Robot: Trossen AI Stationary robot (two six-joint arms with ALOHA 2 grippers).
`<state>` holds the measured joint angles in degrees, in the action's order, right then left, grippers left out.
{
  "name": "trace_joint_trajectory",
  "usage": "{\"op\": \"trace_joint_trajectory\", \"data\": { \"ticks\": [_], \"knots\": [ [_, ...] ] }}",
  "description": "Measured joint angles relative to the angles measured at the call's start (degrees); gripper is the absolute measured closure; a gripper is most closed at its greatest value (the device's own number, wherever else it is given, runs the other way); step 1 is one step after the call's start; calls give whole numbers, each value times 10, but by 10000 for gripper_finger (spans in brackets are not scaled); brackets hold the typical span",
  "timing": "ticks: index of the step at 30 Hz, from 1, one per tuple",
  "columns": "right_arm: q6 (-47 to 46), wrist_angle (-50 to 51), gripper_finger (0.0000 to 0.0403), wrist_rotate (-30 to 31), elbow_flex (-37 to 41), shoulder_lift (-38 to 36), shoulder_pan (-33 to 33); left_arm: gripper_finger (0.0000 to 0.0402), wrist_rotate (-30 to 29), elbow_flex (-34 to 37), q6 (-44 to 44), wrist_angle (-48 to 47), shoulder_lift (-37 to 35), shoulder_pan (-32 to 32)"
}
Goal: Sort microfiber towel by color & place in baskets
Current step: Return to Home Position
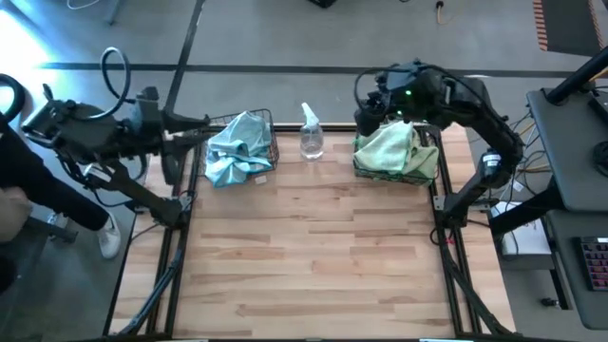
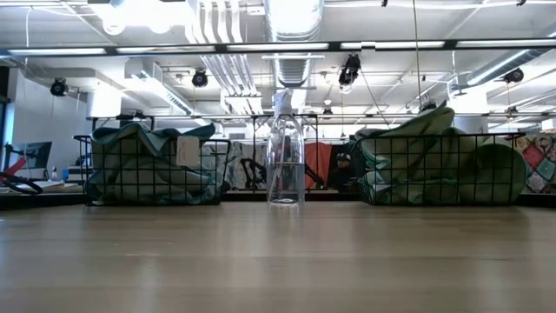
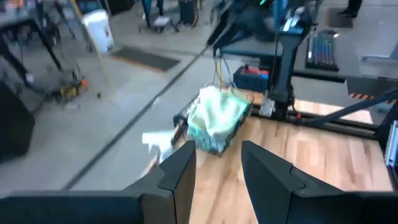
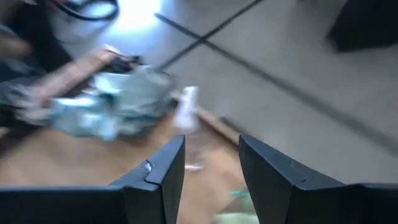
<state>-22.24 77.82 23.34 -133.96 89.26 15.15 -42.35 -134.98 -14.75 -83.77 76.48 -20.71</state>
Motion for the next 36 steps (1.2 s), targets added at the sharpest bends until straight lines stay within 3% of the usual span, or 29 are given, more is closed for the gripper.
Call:
{"op": "trace_joint_trajectory", "data": {
  "ticks": [5, 12, 15, 21, 36],
  "knots": [
    [-107, 18, 257, -125, -10, -10, -18, 287, 56, 3, -90, -62, -15, 0],
    [-213, 58, 257, -290, -10, -17, -45, 287, 224, 7, -113, -56, -7, 0],
    [-255, 59, 257, -294, -10, -19, -69, 287, 267, 7, -120, -56, 3, 0],
    [-250, 59, 257, -293, -10, -19, -113, 287, 351, 7, -186, -54, 25, 0],
    [-97, -13, 257, -237, -10, -19, -228, 287, 385, 7, -116, -42, 52, -3]
  ]
}}
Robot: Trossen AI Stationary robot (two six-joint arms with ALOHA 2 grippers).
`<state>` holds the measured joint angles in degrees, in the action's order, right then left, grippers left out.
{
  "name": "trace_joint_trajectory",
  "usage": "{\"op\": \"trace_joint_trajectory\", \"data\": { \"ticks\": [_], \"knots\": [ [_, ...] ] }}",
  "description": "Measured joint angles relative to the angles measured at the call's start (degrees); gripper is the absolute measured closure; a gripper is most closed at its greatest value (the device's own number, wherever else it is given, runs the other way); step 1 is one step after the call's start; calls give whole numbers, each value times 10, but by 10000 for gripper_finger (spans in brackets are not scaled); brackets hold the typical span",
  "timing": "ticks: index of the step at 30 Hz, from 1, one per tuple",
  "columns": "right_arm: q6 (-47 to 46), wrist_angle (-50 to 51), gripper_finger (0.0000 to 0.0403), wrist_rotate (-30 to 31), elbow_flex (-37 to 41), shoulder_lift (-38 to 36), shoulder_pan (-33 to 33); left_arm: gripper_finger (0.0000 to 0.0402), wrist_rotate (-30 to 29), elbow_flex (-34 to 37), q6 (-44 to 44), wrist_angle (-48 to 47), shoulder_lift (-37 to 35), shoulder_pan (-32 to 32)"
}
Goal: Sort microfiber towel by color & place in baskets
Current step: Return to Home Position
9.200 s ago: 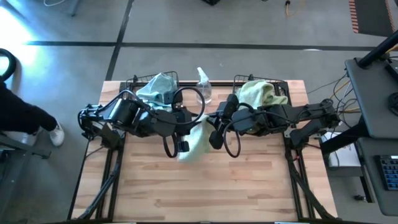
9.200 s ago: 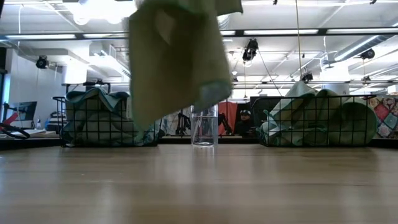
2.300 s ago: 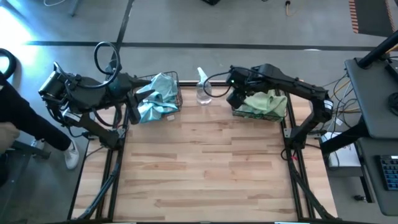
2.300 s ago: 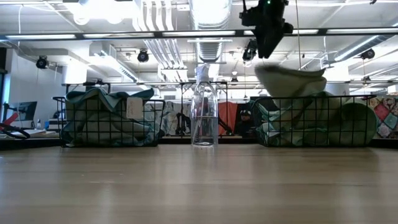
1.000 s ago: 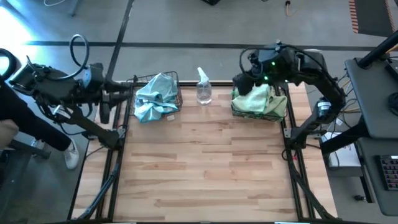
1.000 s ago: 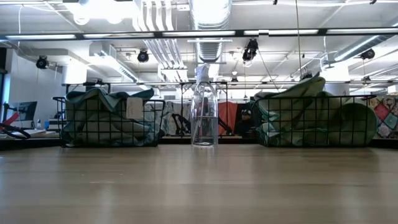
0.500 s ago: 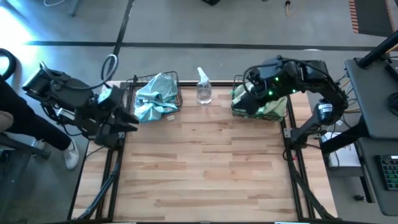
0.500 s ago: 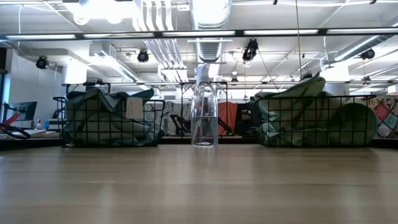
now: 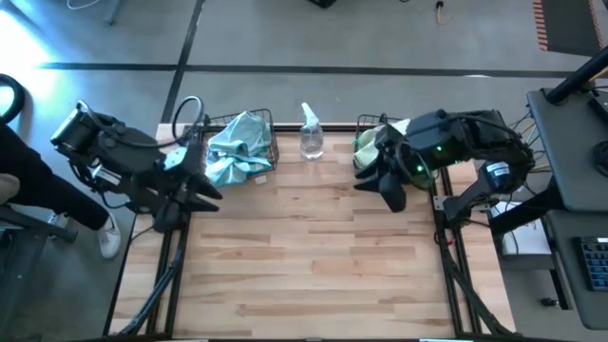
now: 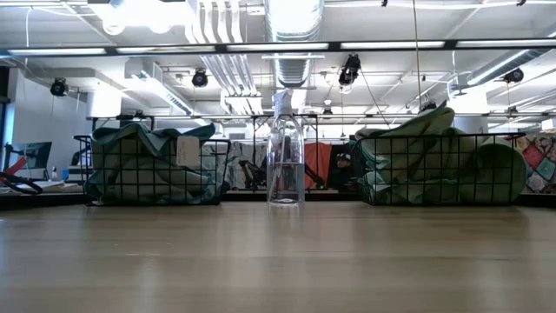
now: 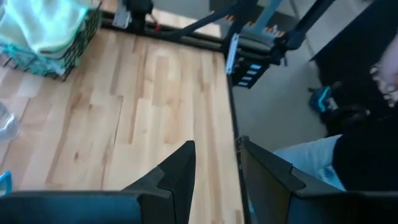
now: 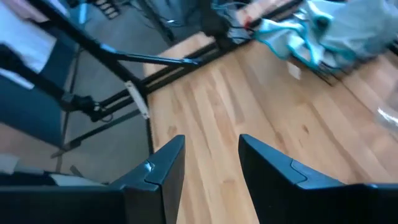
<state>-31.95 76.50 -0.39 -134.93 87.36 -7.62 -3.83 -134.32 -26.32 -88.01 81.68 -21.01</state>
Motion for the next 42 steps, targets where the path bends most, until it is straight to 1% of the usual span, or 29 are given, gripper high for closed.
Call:
{"op": "trace_joint_trajectory", "data": {
  "ticks": [4, 8, 12, 16, 18, 21, 26, 31, 34, 38, 42],
  "knots": [
    [31, -21, 257, 10, 0, 0, -29, 287, 0, 0, 16, 22, -21, -8],
    [47, -22, 257, 54, 1, 0, -59, 287, -4, 2, 42, 40, -37, -22],
    [63, -22, 257, 103, 3, 0, -84, 287, -32, 8, 59, 40, -43, -41],
    [72, -23, 257, 114, 8, -1, -98, 287, -48, 35, 68, 47, -57, -58],
    [78, -32, 257, 125, 15, -1, -103, 287, -57, 64, 68, 64, -71, -65],
    [100, -90, 257, 121, 44, -2, -107, 287, -61, 127, 67, 119, -100, -75],
    [131, -173, 257, 61, 97, -1, -107, 287, -55, 244, 66, 217, -156, -89],
    [131, -224, 257, 50, 147, -3, -107, 287, -27, 349, 63, 311, -217, -91],
    [126, -264, 257, 49, 184, -3, -106, 287, -26, 406, 57, 352, -251, -91],
    [114, -318, 257, 37, 237, -3, -106, 287, -25, 471, 46, 402, -292, -91],
    [88, -362, 257, 28, 289, -6, -106, 287, -10, 530, 46, 452, -326, -91]
  ]
}}
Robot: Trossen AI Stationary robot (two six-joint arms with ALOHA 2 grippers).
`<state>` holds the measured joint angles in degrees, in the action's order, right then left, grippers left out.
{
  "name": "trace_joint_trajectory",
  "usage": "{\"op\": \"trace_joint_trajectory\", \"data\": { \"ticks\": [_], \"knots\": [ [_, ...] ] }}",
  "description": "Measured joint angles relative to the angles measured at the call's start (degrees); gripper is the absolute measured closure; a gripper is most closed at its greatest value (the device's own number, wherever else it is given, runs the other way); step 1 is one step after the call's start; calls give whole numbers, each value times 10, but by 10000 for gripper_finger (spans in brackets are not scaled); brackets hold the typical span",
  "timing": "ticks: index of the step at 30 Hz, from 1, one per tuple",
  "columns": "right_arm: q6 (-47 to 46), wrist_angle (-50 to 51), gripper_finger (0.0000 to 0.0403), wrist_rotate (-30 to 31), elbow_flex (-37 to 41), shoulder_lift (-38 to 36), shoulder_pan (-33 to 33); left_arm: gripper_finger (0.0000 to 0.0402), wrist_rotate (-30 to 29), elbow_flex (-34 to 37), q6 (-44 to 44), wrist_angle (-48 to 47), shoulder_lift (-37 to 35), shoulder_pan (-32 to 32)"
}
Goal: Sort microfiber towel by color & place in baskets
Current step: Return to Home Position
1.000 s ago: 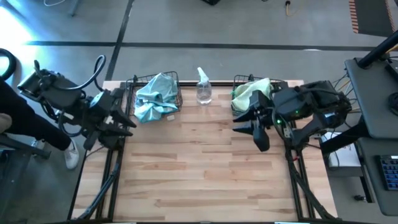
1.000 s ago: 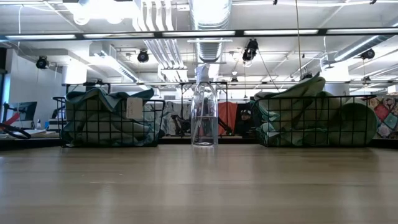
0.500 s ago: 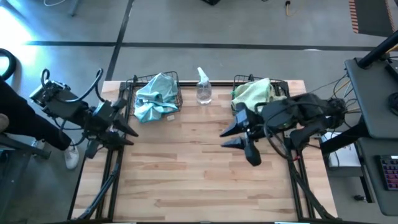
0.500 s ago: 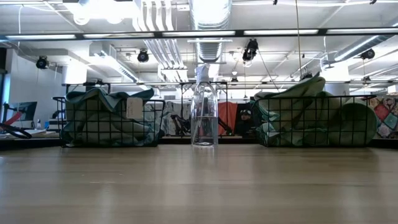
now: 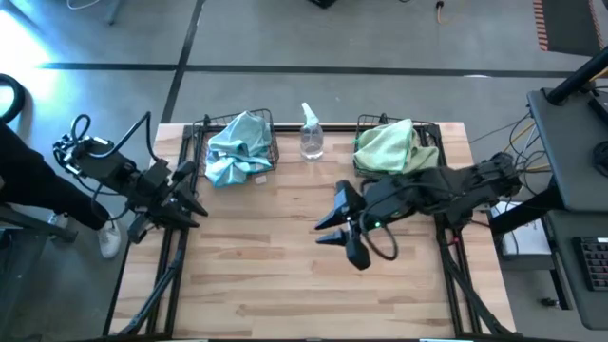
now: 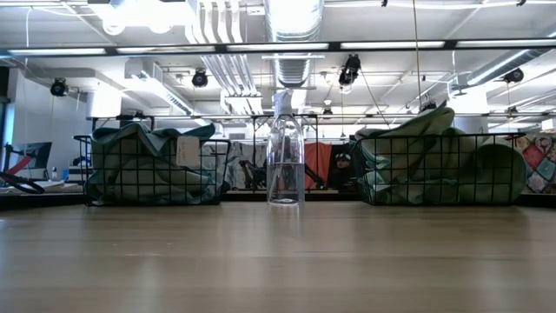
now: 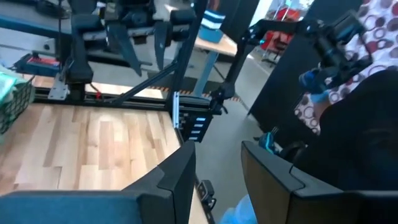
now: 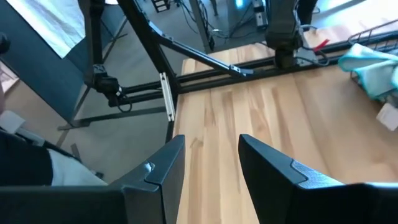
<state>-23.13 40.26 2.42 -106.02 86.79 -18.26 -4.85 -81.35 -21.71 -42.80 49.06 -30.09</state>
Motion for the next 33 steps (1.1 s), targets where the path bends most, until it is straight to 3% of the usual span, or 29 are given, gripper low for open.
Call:
{"op": "trace_joint_trajectory", "data": {
  "ticks": [10, 21, 33],
  "knots": [
    [-31, -165, 257, -14, 145, -12, -1, 287, 42, 136, -1, 131, -73, 0],
    [-35, -359, 257, -14, 319, -52, -4, 287, 46, 243, -13, 235, -125, 0],
    [-33, -458, 257, -14, 461, -153, -4, 287, 76, 357, 16, 341, -206, 0]
  ]
}}
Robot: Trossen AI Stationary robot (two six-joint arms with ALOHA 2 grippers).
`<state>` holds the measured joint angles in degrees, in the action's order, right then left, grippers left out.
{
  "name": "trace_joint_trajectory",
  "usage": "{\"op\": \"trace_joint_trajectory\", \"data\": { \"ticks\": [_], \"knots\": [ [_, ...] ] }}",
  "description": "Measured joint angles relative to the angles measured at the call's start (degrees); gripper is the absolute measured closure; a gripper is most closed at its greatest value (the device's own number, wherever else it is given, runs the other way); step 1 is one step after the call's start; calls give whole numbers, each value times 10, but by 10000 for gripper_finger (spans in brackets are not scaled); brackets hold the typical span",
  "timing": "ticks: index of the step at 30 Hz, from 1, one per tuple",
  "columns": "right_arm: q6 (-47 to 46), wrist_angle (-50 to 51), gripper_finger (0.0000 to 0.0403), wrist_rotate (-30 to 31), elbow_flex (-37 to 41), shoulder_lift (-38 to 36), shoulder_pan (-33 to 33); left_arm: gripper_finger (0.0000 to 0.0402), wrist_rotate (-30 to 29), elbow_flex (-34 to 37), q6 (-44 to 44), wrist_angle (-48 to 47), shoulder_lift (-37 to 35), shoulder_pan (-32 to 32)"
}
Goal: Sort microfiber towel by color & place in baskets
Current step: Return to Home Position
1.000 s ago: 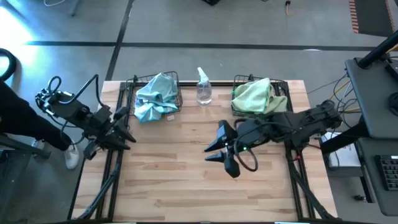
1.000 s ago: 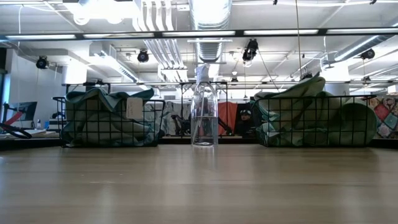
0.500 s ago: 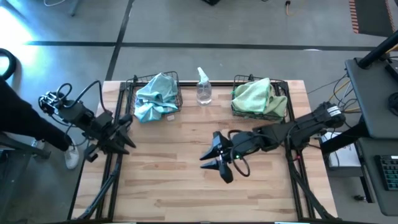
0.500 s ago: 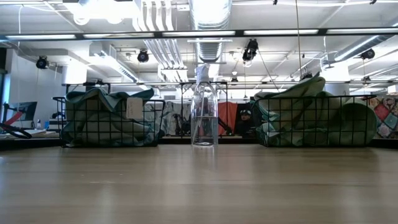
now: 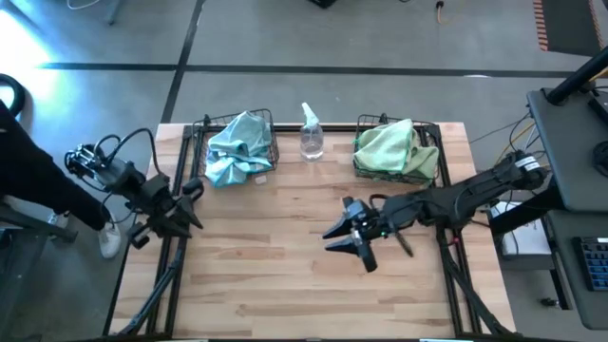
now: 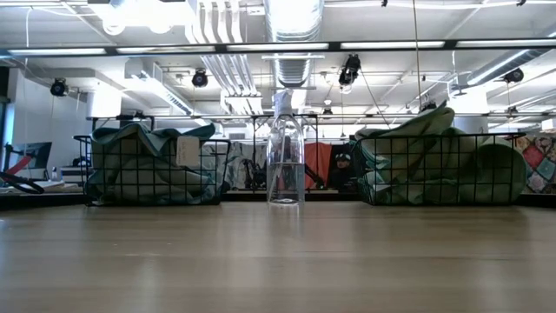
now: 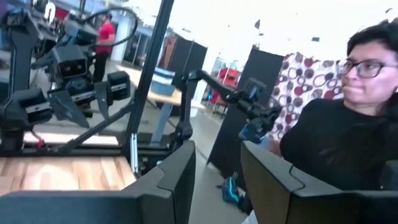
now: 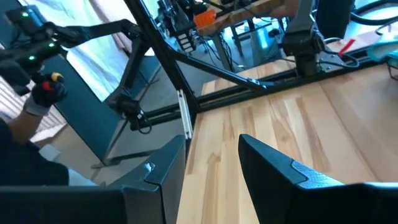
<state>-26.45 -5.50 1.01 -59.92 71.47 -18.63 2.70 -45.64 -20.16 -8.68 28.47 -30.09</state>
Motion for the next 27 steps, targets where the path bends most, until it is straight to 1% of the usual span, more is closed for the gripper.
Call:
{"op": "trace_joint_trajectory", "data": {
  "ticks": [4, 10, 19, 27],
  "knots": [
    [3, -12, 257, 5, 42, -47, 0, 287, 0, 34, 2, 24, -38, 0],
    [21, -24, 257, 5, 90, -120, 0, 287, 0, 69, 14, 32, -86, 0],
    [83, -25, 257, 6, 143, -214, 0, 287, -1, 80, 59, 20, -127, 0],
    [99, -25, 257, 6, 187, -264, 0, 287, -1, 84, 80, 1, -140, 0]
  ]
}}
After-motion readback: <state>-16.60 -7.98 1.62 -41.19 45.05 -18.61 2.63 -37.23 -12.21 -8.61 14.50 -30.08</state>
